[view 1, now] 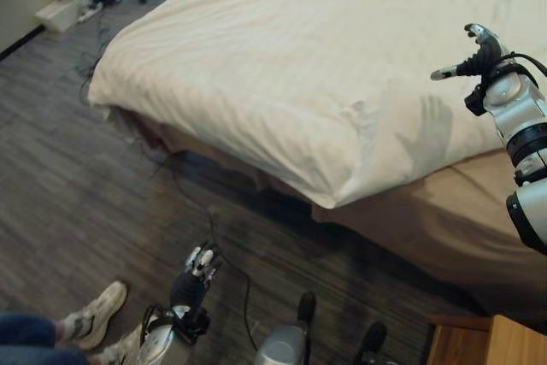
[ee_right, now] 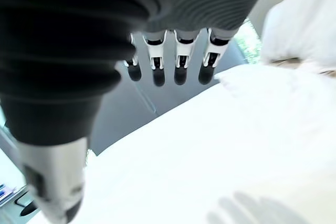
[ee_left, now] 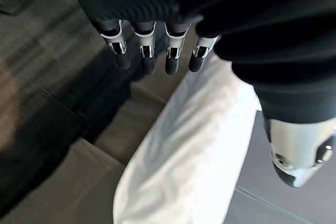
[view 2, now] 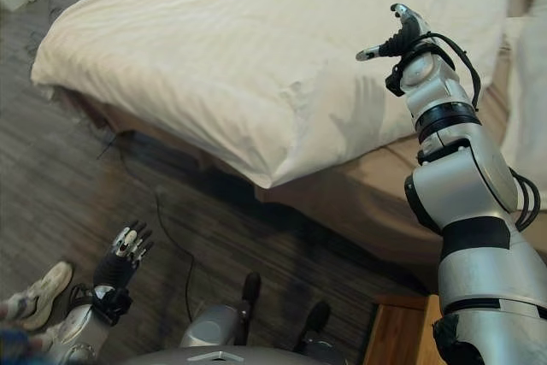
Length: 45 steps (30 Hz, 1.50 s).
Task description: Making the bed.
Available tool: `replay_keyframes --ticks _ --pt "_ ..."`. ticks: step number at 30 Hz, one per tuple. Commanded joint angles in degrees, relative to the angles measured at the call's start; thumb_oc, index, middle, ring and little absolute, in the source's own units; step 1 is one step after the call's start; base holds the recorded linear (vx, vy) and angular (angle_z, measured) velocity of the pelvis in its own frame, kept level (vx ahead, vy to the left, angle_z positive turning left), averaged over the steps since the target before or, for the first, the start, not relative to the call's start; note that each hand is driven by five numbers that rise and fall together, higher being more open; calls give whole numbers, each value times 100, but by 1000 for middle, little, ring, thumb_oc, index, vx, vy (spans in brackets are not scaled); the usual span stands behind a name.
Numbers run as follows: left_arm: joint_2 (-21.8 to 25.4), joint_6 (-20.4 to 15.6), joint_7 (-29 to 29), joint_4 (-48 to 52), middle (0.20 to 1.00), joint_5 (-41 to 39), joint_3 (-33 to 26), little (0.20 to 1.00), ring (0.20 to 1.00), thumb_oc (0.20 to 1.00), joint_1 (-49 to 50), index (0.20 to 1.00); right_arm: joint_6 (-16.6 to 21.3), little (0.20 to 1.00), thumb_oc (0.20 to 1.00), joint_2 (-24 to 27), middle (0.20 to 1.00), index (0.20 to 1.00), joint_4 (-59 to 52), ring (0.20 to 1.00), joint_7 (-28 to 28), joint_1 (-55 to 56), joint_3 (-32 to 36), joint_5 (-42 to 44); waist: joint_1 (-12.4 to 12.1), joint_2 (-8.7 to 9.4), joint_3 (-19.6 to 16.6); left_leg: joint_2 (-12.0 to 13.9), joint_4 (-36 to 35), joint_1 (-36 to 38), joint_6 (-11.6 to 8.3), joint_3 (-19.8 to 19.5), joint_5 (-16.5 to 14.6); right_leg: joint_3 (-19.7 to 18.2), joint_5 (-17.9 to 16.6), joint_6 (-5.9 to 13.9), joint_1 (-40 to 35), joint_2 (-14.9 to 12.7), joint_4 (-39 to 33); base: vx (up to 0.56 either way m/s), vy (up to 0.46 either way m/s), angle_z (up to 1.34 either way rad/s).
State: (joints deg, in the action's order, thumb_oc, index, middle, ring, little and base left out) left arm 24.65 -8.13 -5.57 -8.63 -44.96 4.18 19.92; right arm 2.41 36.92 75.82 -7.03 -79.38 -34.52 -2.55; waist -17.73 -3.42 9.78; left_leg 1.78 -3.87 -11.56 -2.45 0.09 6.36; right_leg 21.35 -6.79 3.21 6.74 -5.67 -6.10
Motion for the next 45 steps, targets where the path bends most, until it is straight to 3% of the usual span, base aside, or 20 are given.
replay_keyframes --ticks 1,4,8,11,15,25,26,28,32,35,36,37,41,42,44,45 --pt "286 -126 -225 522 1000 -298 338 1000 1000 1000 -593 1000 19 1000 1000 290 1000 1000 -145 1000 -274 -731 -573 -321 28 150 332 -65 -113 -139 -262 -387 307 -132 305 359 -218 -63 112 -45 -3 23" --pt "334 -170 -223 627 1000 -323 528 1000 1000 1000 -650 1000 -27 1000 1000 377 1000 1000 -125 1000 -350 -1226 -992 -631 -116 -32 504 -98 -113 -469 -308 -547 419 -34 348 328 151 -106 254 -92 9 21" --pt "399 -421 -164 822 1000 -273 563 1000 1000 1000 -739 1000 10 1000 1000 971 1000 1000 -229 1000 -464 -2291 -2169 -1199 -288 -251 742 -89 -113 -1221 -412 -602 622 -17 384 298 1083 -131 673 -145 12 17" --pt "187 -503 4 967 1000 -404 556 1000 1000 1000 -665 1000 -71 1000 1000 1316 1000 1000 -272 1000 -603 -2521 -2621 -1437 -345 -281 863 -54 -113 -1710 -480 -527 581 -233 524 314 1853 -102 1041 -68 22 2" --pt "-7 -544 123 1072 1000 -311 667 1000 1000 1000 -863 1000 -96 1000 1000 1587 1000 1000 -213 1000 -574 -2250 -2640 -1561 -276 -363 999 -3 -113 -2091 -493 -486 655 -305 604 304 2434 -141 1330 -24 -3 -22" --pt "-210 -602 214 1068 1000 -171 774 1000 1000 1000 -1067 1000 -195 1000 1000 1794 1000 1000 -51 1000 -422 -1694 -2781 -2226 -70 -405 1258 3 -113 -1977 -468 -343 645 -450 650 286 2466 -184 1411 4 18 -8" --pt "-199 -617 222 1061 1000 -165 779 1000 1000 1000 -1115 1000 -181 200 200 1815 200 200 -80 200 -386 -1657 -2792 -2273 -45 -408 1283 4 -113 -1929 -466 -341 638 -448 659 282 2438 -190 1423 4 3 -5" --pt "-196 -639 212 1068 1000 -170 811 1000 1000 1000 -1223 1000 -134 200 200 1879 200 200 -167 200 -282 -1597 -2830 -2288 4 -437 1339 -1 -113 -1918 -431 -321 771 -417 500 225 2415 -193 1383 -85 24 -2" --pt "-253 -662 229 1037 1000 -170 825 1000 1000 1000 -1327 1000 -89 200 200 1926 200 200 -392 200 -352 -1080 -2467 -2131 126 -440 1378 -38 -113 -1715 -428 -310 734 -421 488 234 2179 -214 1320 -20 7 0" --pt "-287 -655 228 1008 1000 -116 746 1000 1000 1000 -1308 1000 -21 200 200 2095 200 200 -1229 200 -410 -503 -2441 -2404 285 -375 1410 -54 -113 -1519 -425 -290 680 -450 486 237 1949 -203 1260 0 0 0" --pt "-303 -651 240 1012 1000 -99 689 1000 1000 1000 -1289 1000 -8 200 200 2206 200 200 -1592 200 -448 -338 -2381 -2476 346 -356 1411 -60 -113 -1462 -420 -291 660 -461 485 235 1885 -205 1248 0 0 0" --pt "-424 -644 303 990 1000 -91 532 1000 1000 1000 -1263 1000 -22 200 200 2535 200 200 -2838 200 -525 518 -1701 -2419 548 -299 1437 -73 -113 -1323 -397 -270 598 -492 478 241 1734 -206 1222 21 15 -4" --pt "-479 -631 375 966 1000 -45 411 1000 1000 1000 -1219 1000 -2 200 200 2800 200 200 -4137 200 -564 1855 -617 -2407 698 -221 1451 -87 -113 -1199 -375 -264 537 -494 487 249 1584 -215 1200 17 10 -2" --pt "-585 -607 380 901 1000 32 302 1000 1000 1000 -1161 1000 145 200 200 2766 200 200 -5310 200 -595 3901 954 -2378 920 -149 1430 -94 -113 -1072 -351 -250 470 -484 489 271 1421 -229 1146 44 9 -5" --pt "-572 -592 320 755 1000 39 304 1000 1000 1000 -1144 1000 272 200 200 2363 200 200 -5342 200 -604 5420 1909 -2403 1032 -132 1345 -111 -113 -923 -315 -233 412 -481 499 281 1260 -256 1075 55 7 -17" --pt "-558 -593 318 754 1000 37 319 1000 1000 1000 -1143 1000 272 200 200 2360 200 200 -5360 200 -601 5468 1952 -2409 1014 -128 1341 -112 -113 -919 -315 -233 411 -481 499 281 1254 -256 1071 30 22 -16"
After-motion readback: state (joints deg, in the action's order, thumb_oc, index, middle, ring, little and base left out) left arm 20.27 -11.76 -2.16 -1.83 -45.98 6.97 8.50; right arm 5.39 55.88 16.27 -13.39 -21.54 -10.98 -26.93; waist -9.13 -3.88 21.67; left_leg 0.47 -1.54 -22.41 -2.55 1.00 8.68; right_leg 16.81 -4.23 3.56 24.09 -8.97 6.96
